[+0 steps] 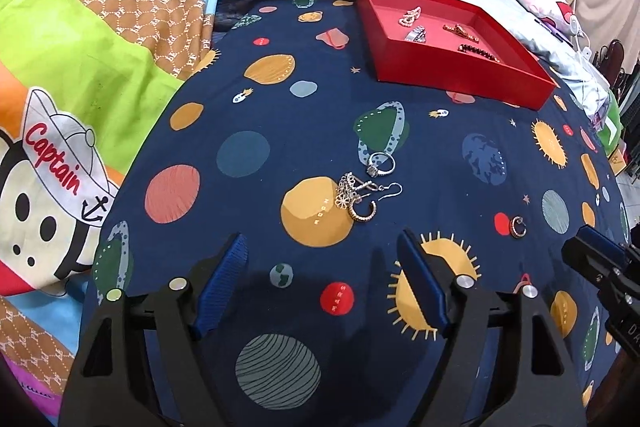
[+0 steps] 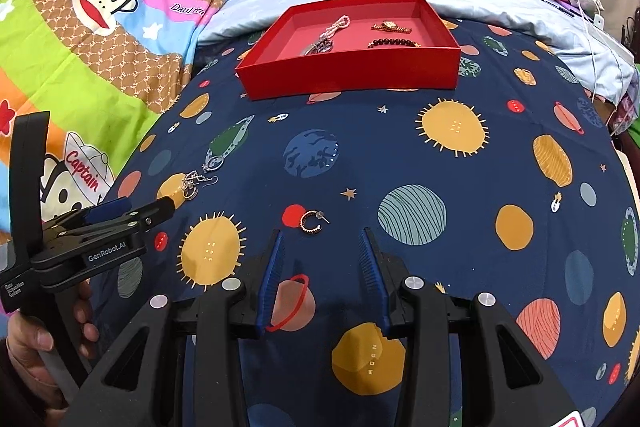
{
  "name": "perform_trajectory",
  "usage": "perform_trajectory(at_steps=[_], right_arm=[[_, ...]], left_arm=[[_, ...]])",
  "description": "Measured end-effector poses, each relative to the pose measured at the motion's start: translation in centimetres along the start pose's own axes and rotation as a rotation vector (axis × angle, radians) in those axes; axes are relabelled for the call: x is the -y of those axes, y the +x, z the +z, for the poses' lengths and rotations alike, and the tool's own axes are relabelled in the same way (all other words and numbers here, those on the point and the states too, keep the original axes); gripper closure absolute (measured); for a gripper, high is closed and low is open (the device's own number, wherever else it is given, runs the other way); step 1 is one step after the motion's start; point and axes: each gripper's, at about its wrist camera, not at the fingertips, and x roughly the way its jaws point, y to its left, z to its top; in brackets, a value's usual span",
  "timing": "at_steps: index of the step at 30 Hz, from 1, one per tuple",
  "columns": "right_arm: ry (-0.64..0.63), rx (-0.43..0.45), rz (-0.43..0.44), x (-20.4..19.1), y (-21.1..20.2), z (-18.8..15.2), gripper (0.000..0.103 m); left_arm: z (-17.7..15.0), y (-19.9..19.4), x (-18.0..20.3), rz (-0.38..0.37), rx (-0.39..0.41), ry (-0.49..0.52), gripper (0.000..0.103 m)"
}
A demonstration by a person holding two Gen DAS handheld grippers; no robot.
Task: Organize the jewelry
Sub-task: 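Move both tools back over the remaining earrings and ring on the sheet, then grasp the silver chain earring with the left tool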
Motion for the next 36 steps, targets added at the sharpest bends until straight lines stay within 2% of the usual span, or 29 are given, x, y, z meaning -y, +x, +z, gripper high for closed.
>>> perform_trajectory(at_steps=[4, 13, 18, 23, 36], right_arm=[[-0.001, 0.000, 0.003, 0.0, 0.1, 0.1, 0.065], [0.008, -0.015, 0.012, 0.3, 1.0, 0.8, 0.065], [0.011, -0.020, 0.014, 0.6, 1.4, 1.0, 0.065], [0.013, -0.027, 0.016, 0.8, 1.8, 1.0, 0.065], [0.008, -0.061, 0.029, 0.3, 3.1, 0.4, 0.065]], left_arm=[[0.6, 0.9, 0.0, -0.007, -0.007, -0.002, 0.041], [2.0, 3.2, 0.5, -0.026, -0.018, -0.001, 0.051], [2.5, 3.8, 1.1, -0.036, -0.023, 0.012, 0.065], [2.7, 3.7, 1.8, -0.073, -0.030, 0.034, 0.090], [2.1, -0.1, 2.3, -0.134, 0.017, 0.045, 0.090]])
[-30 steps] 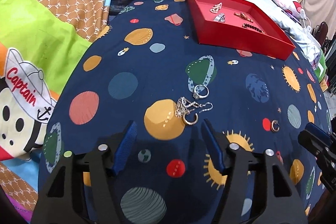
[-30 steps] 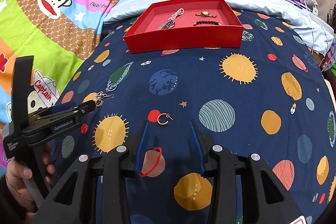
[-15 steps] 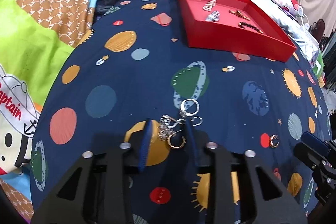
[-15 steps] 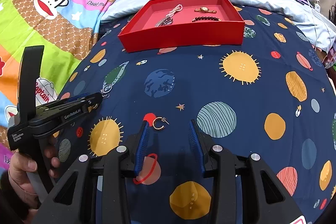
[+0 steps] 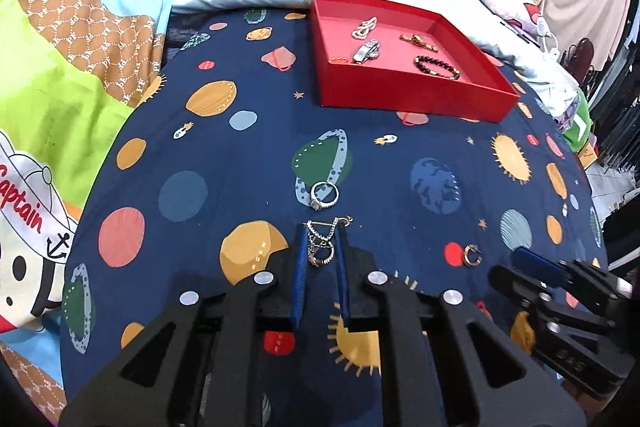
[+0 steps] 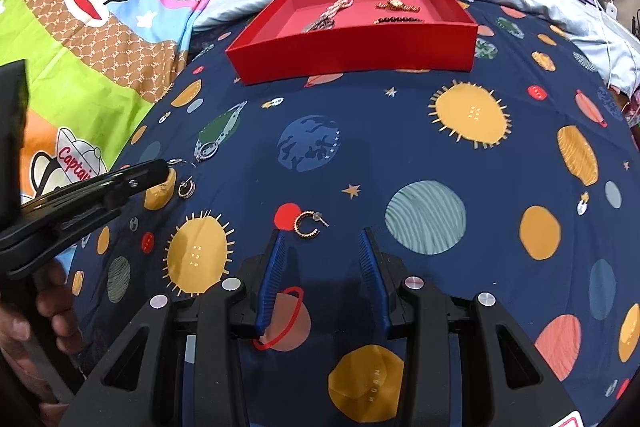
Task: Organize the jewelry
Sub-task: 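Grasp the silver chain earring with the left tool, then grasp the silver ring with the right tool while the left tool holds the chain earring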
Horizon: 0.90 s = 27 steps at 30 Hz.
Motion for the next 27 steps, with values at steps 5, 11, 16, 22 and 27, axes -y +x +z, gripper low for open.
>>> perform_trajectory(at_steps=[5, 11, 16, 22, 27], right_arm=[[-0.006, -0.006, 0.001, -0.3, 0.9, 0.2, 0.065], [-0.024, -0.004, -0.017, -0.7, 1.8, 0.6, 0.065], [-0.044, 0.002, -0.032, -1.0, 2.2, 0.9, 0.065], [-0.088, 0.005, -0.070, -1.6, 2.3, 0.7, 0.071], [-0.088, 0.003, -0.075, -1.4, 2.2, 0.7, 0.082]], left_arm=[[-0.6, -1.0, -0.6, -0.005, 0.000, -0.008, 0.090], [-1.2, -1.5, -1.4, 0.004, -0.009, -0.018, 0.090], [-1.3, -1.4, -1.6, 0.007, -0.012, -0.024, 0.090], [-1.3, -1.2, -1.6, 0.005, -0.019, -0.028, 0.090], [-1.4, -1.2, -1.6, 0.006, -0.022, -0.029, 0.090]])
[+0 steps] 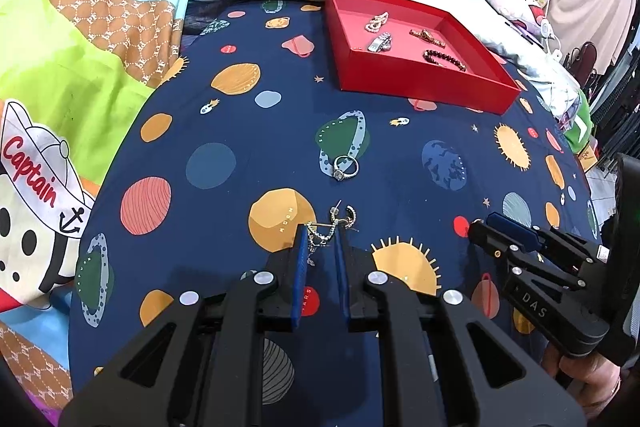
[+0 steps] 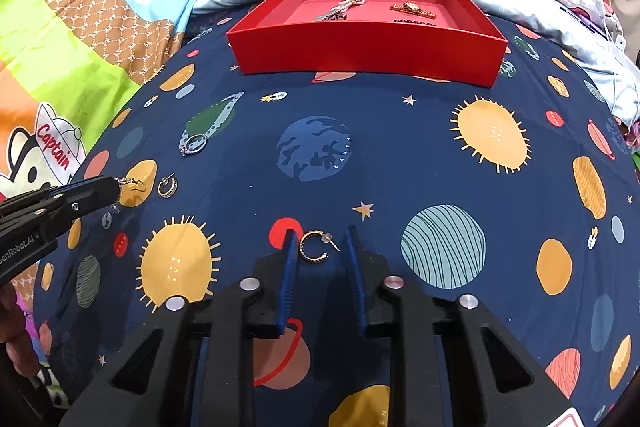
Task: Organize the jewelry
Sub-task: 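Grasp the silver ring with the right tool while the left tool holds the chain earring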
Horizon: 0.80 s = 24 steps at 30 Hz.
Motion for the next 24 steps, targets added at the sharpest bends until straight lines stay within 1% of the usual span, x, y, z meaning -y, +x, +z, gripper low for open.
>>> perform_trajectory(at_steps=[4, 9, 12, 16, 20, 24], right_arm=[[0.014, 0.000, 0.019, 0.1, -0.1, 0.1, 0.083], [0.035, 0.012, 0.100, -0.6, -0.2, 1.6, 0.083], [0.001, 0.027, 0.127, -2.4, 0.2, 3.0, 0.083], [-0.044, 0.023, 0.161, -5.1, 1.4, 4.4, 0.083], [-0.073, 0.006, 0.183, -7.3, 2.8, 5.2, 0.083], [-0.092, -0.012, 0.186, -8.6, 4.0, 5.5, 0.083]], left_arm=[[0.0, 0.0, -0.1, 0.001, 0.001, -0.001, 0.090], [0.0, -0.3, -0.5, 0.011, 0.007, -0.008, 0.090], [0.1, -0.5, -1.0, 0.019, 0.009, -0.018, 0.090], [0.1, -0.9, -1.9, 0.033, 0.013, -0.033, 0.090], [0.1, -1.2, -3.1, 0.045, 0.015, -0.055, 0.090], [0.1, -1.2, -4.3, 0.054, 0.014, -0.079, 0.090]])
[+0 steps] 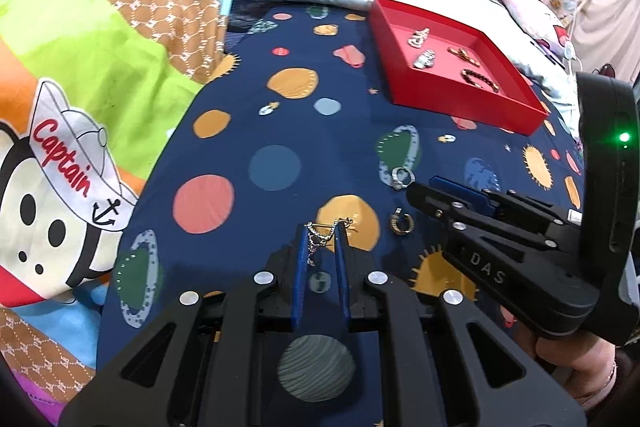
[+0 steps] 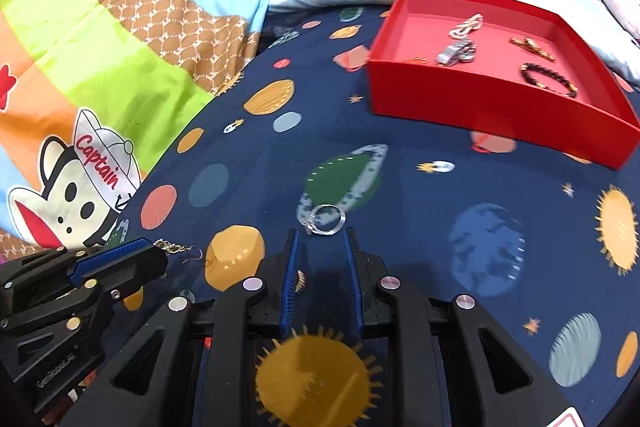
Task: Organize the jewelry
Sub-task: 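Grasp the silver ring with the right tool while the left tool holds the chain earring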
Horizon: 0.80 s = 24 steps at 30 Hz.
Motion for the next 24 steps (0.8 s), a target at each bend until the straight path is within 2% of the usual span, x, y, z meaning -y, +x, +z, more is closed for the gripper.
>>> perform_trajectory(at_steps=[10, 14, 24], right_arm=[[-0.037, -0.008, -0.039, -1.3, 1.7, 0.5, 0.083], [-0.050, 0.000, -0.073, -1.3, 1.8, 0.6, 0.095], [-0.007, 0.031, -0.070, 0.4, -0.4, 0.1, 0.095]], left_arm=[[0.2, 0.5, -1.6, -0.001, -0.010, -0.031, 0.090], [0.3, 0.4, -1.6, -0.007, -0.006, -0.033, 0.090], [0.6, 0.0, -0.2, -0.018, 0.008, -0.011, 0.090]])
